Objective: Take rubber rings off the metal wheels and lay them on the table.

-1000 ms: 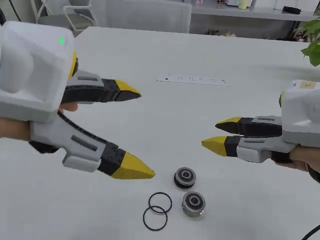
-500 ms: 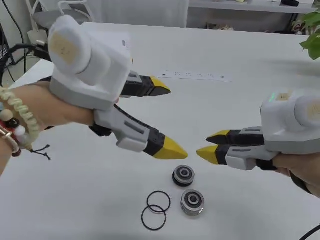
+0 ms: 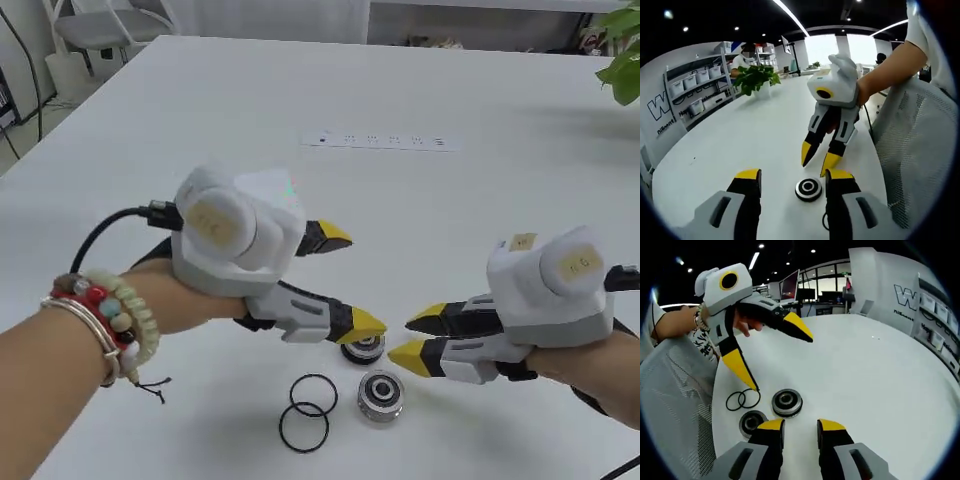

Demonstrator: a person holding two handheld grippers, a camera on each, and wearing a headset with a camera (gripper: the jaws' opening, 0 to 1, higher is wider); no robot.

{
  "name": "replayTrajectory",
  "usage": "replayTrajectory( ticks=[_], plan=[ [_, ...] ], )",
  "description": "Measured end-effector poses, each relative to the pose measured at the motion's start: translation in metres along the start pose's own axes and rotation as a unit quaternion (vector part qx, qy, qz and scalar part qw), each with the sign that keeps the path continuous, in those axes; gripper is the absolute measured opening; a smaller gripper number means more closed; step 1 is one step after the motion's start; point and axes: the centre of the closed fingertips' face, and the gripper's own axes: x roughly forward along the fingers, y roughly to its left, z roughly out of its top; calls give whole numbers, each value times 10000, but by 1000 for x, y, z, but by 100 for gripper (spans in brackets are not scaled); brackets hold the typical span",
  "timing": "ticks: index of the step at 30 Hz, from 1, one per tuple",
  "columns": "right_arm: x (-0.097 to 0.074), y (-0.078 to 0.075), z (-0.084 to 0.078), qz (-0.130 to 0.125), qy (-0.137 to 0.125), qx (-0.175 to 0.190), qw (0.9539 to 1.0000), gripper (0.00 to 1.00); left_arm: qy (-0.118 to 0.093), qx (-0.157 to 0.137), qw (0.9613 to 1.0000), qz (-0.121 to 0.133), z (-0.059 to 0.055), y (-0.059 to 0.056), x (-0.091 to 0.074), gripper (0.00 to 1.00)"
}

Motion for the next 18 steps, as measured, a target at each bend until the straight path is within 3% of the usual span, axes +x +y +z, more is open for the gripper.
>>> replayTrajectory(
  ticks=[7, 10, 15, 18],
  plan=[
    [2, 5, -1, 74, 31, -95, 9999, 27, 136, -198, 9997, -62, -16, -7, 14, 38],
    [3, 7, -1, 91, 65, -192, 9998, 27, 118, -453, 9989, -65, -19, -9, 17, 33],
    [6, 10, 3, 99, 25, -250, 9996, 25, 300, -439, 9986, -36, -27, -11, 20, 20],
    [6, 12, 3, 148, -1, -242, 9996, 25, 383, -451, 9982, -87, -31, -14, 21, 19]
  ],
)
